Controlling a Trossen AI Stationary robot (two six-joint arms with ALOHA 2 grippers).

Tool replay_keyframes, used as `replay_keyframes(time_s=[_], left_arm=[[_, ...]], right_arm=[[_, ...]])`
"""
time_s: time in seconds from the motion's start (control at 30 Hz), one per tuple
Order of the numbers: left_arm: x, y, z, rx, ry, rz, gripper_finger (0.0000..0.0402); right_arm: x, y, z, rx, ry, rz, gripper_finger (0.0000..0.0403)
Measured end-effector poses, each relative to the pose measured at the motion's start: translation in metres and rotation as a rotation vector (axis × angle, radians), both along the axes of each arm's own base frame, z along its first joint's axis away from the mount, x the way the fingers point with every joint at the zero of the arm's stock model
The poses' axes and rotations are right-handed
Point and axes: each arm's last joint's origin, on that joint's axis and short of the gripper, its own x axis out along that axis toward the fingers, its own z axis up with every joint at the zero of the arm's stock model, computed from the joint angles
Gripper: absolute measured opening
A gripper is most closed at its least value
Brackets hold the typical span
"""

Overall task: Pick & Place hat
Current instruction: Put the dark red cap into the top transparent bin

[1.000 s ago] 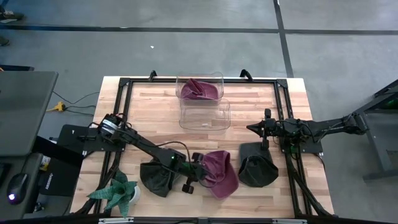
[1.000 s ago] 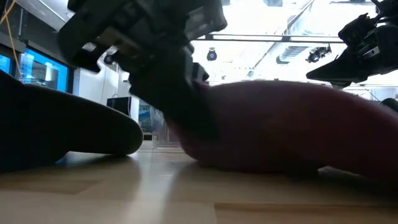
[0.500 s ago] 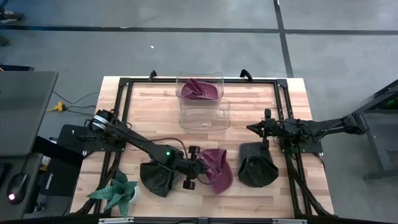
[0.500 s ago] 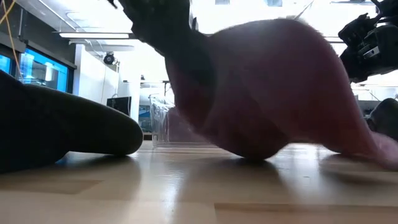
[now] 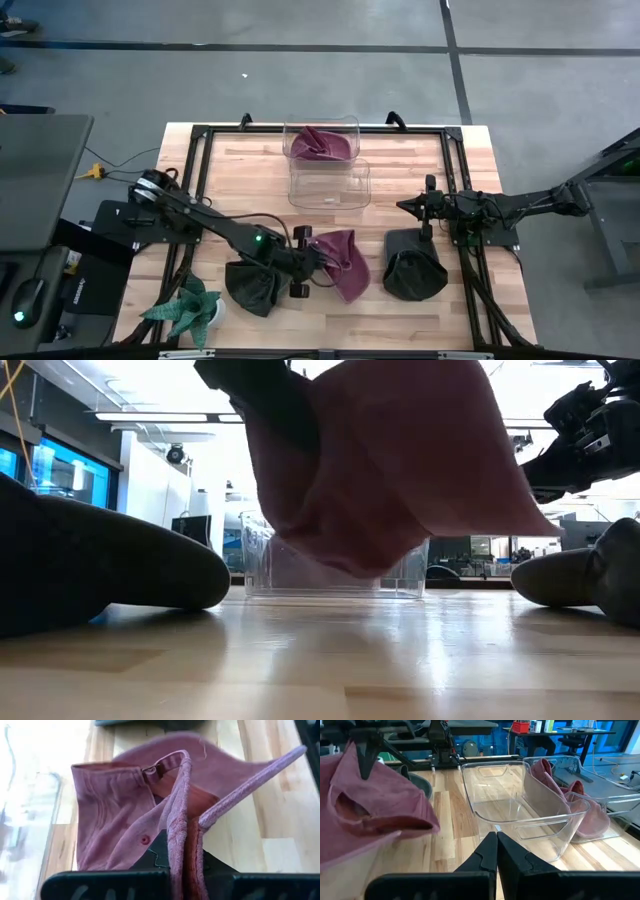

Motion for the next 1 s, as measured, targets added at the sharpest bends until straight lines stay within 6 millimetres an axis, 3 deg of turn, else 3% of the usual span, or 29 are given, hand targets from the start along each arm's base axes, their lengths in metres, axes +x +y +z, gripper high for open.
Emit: replay_keyframes(time_s=[0.43, 1.0], left_arm=[[-0.024, 0.003, 0.038, -0.067, -0.106, 0.142, 0.0000], [-0.046, 0.014, 0.068, -0.085, -0.273, 0.416, 0.0000]], right_arm=[[0.000, 0.000, 0.000, 0.000, 0.000, -0.001, 0.0000], [0.000, 0.000, 0.000, 0.000, 0.000, 0.000, 0.0000]])
